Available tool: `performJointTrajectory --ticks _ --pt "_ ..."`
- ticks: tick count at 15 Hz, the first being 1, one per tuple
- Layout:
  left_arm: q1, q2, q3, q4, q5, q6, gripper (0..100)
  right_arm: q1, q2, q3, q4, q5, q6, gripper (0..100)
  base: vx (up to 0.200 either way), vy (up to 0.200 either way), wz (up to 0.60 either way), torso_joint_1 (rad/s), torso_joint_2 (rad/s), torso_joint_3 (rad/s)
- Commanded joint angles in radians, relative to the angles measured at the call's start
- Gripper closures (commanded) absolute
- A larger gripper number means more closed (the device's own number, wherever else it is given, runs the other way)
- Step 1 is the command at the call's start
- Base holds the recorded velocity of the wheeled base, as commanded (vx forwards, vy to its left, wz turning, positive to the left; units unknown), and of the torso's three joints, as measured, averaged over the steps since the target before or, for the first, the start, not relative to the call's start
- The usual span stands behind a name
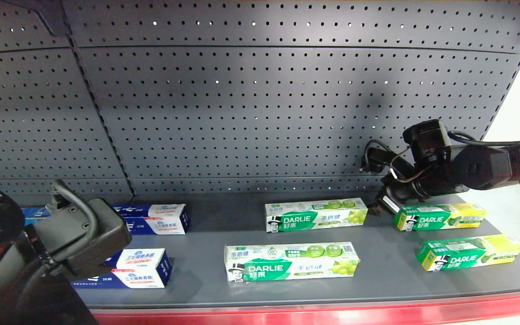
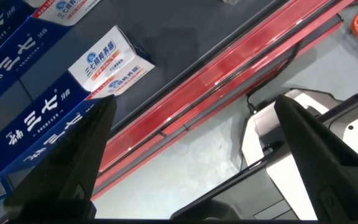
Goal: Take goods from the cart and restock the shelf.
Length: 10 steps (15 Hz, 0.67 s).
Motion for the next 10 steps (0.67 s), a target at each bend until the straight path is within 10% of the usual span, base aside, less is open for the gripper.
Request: performJointTrajectory --ticks 1,10 --pt "0.000 0.000 0.003 0.000 0.000 0.000 0 0.019 0.015 -0.011 0.001 0.000 0.000 0 0.000 0.000 0.00 0.000 0.00 0.000" --pt "0.000 0.001 0.000 0.000 0.000 0.002 0 0.079 0.029 -0.043 0.001 -0.003 0.002 0 0.000 0.000 0.00 0.000 0.00 0.000"
